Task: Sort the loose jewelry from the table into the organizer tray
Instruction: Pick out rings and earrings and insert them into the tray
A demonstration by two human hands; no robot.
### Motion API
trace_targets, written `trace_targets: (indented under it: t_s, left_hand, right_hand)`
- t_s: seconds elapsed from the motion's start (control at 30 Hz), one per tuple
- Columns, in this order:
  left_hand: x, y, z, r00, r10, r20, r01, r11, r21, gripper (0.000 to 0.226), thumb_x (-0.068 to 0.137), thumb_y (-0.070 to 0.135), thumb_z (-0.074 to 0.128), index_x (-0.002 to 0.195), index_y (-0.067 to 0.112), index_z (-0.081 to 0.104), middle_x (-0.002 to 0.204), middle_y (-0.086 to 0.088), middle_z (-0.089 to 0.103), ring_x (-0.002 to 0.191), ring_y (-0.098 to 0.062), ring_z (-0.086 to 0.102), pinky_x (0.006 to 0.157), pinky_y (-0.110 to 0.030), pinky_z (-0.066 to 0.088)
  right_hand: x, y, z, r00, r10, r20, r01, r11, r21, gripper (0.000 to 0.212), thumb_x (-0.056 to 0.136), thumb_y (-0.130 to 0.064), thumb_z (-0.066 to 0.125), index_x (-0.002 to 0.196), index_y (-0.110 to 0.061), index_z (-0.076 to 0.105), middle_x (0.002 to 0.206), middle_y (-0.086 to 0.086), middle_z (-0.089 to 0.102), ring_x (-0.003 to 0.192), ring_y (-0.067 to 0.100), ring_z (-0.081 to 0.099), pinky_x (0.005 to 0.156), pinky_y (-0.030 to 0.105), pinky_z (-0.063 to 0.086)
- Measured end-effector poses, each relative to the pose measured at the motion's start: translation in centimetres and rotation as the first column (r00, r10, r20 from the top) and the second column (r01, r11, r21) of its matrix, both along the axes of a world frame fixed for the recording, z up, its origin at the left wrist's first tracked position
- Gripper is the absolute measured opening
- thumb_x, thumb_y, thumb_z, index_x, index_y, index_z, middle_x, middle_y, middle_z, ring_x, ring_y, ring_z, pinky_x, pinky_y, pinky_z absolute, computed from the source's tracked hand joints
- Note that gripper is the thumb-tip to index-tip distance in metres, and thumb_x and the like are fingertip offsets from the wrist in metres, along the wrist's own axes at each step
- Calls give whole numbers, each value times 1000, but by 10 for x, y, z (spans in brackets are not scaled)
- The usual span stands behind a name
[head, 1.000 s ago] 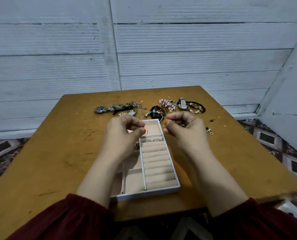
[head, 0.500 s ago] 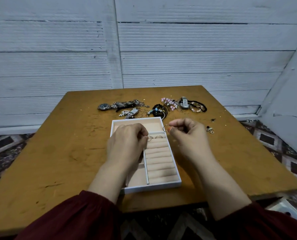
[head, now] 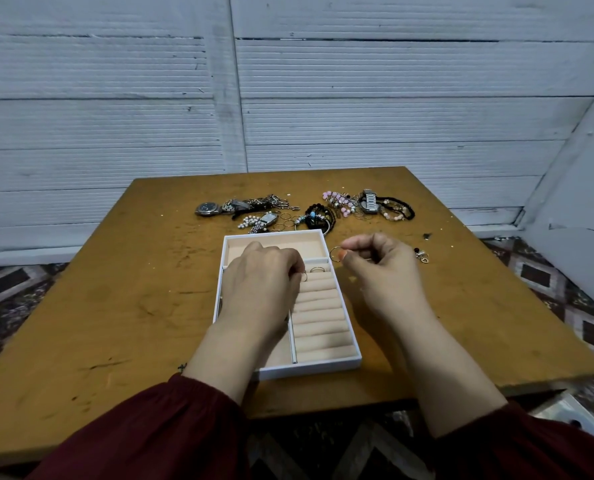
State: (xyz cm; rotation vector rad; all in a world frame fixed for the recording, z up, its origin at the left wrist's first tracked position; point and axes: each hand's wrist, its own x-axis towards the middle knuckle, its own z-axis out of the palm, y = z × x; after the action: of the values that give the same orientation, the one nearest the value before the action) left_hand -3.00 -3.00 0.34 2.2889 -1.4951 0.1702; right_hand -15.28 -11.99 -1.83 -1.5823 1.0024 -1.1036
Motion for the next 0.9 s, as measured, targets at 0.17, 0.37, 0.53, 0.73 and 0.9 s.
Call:
trace_targets:
  t_s: [0.17,0.37,0.53,0.73,0.9]
  left_hand:
    - [0,1,2,999,-26,30,24,999,48,21,95,35,50,109,33,66,102,8,65,108,-16,45,66,-27,29]
    - [2,-2,2,998,-39,53,34,995,95,25,96,30,47,110,35,66,109,8,65,110,-17,44,67,-26,28]
    - [3,-3,-1,998,-41,56,35,994,99,25,96,25,48,108,35,67,109,9,65,109,-17,44,67,-27,29]
    - [5,-3,-1,999,-38,2,37,998,58,20,94,29,52,106,35,67,103,7,65,109,-16,45,66,-28,30]
    - [19,0,-1,963,10,-268,-40,993,-108,11,89,30,59,94,36,67,99,14,68,97,-16,60,69,-29,44]
  right_hand:
    - [-2,0,-1,999,-10,-32,10,1000,-14,19,81,-6,69,76,-23,65,72,-4,63,66,9,57,67,28,47]
    - [-4,1,0,999,-12,-51,11,1000,-11,18,82,-7,69,76,-24,66,70,-6,63,65,9,57,65,27,47]
    - [-4,2,2,996,-16,-85,14,999,-35,20,83,-6,68,77,-25,65,71,-7,63,66,6,57,65,25,48]
    - [-4,2,0,994,-28,-110,22,998,-51,21,82,-7,68,74,-26,64,70,-9,62,64,4,56,64,22,45]
    - [-1,1,-1,992,-38,-124,30,998,-63,22,81,-8,68,72,-27,63,69,-9,63,64,5,56,65,27,48]
